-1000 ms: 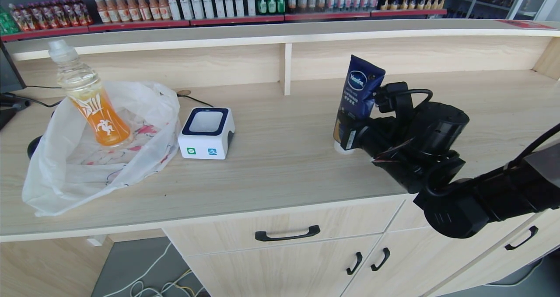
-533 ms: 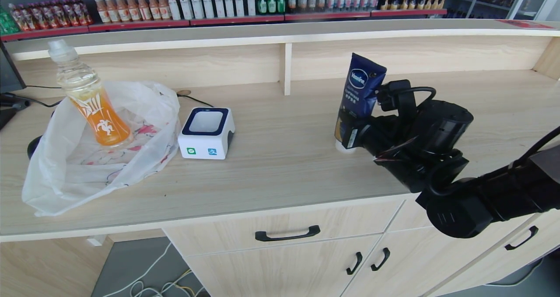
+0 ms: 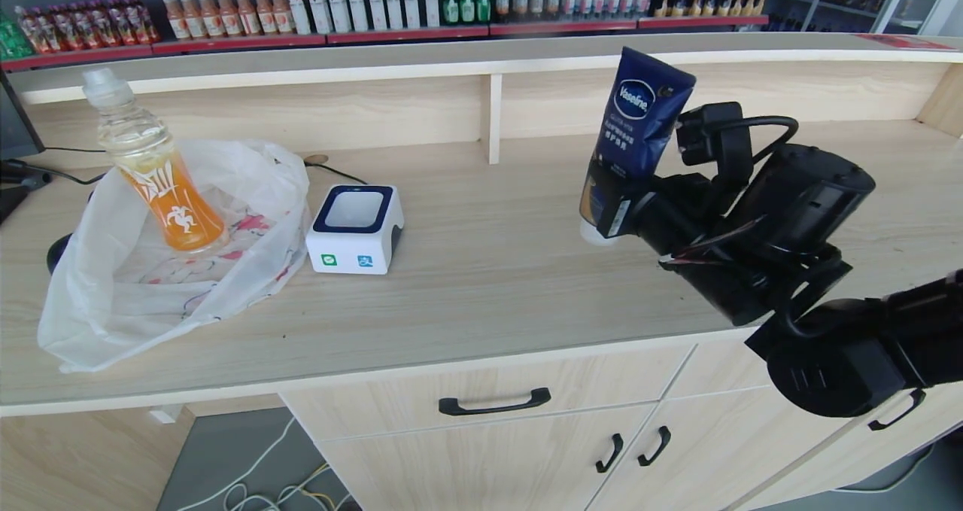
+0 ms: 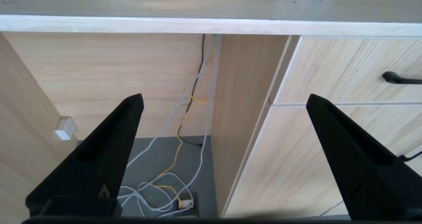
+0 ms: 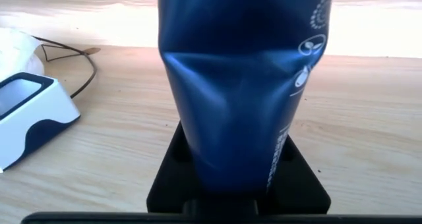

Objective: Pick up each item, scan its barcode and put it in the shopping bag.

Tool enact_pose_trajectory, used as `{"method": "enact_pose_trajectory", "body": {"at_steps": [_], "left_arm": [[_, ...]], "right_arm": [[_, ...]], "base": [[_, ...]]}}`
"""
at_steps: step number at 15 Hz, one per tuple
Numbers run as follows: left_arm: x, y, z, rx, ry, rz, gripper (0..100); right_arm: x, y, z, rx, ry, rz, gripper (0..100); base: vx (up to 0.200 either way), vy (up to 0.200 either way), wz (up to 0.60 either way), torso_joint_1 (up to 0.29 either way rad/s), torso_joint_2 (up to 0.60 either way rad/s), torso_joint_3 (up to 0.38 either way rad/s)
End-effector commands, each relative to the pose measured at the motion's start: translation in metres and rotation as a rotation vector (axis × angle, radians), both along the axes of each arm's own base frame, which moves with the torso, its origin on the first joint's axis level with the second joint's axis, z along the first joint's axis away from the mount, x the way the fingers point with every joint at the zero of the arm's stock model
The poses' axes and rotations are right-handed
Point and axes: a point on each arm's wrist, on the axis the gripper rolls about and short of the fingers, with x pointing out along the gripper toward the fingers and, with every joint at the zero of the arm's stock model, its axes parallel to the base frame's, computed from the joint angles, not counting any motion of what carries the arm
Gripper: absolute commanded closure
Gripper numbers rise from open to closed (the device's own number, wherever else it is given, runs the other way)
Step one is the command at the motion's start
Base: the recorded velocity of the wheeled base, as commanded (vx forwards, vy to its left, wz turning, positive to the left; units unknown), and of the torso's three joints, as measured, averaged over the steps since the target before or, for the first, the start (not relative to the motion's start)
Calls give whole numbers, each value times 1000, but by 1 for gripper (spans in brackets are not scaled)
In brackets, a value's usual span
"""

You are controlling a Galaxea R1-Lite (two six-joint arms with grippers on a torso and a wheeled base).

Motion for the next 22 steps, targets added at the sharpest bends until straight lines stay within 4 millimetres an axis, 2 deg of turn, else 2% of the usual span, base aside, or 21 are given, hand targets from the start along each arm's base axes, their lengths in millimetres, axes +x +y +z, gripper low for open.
{"method": "enact_pose_trajectory", "body": {"at_steps": [1,5,7,9,13,17,19,21,22], "left_arm": [[0,0,0,1,0,1,0],[0,0,0,1,0,1,0],[0,0,0,1,0,0,0],[0,0,0,-1,0,0,0],[0,0,0,1,-2,1,0],[0,0,0,1,0,0,0],[0,0,0,1,0,0,0],[0,0,0,-1,0,0,0],[0,0,0,-1,0,0,0]], "right_arm": [[-30,-3,16,9,-31,38,100],[-86,-10,20,-20,-44,115,100],[-106,-15,20,-54,-63,136,100],[-123,-19,13,-81,-53,161,100],[-138,-24,10,-129,-76,178,100],[-162,-2,4,-279,-152,280,100],[-176,17,-10,-390,-178,368,100],[-191,27,-21,-465,-203,443,100],[-192,26,-25,-505,-217,441,100]], "base": [[0,0,0,0,0,0],[0,0,0,0,0,0],[0,0,0,0,0,0],[0,0,0,0,0,0],[0,0,0,0,0,0],[0,0,0,0,0,0],[0,0,0,0,0,0],[0,0,0,0,0,0],[0,0,0,0,0,0]]}}
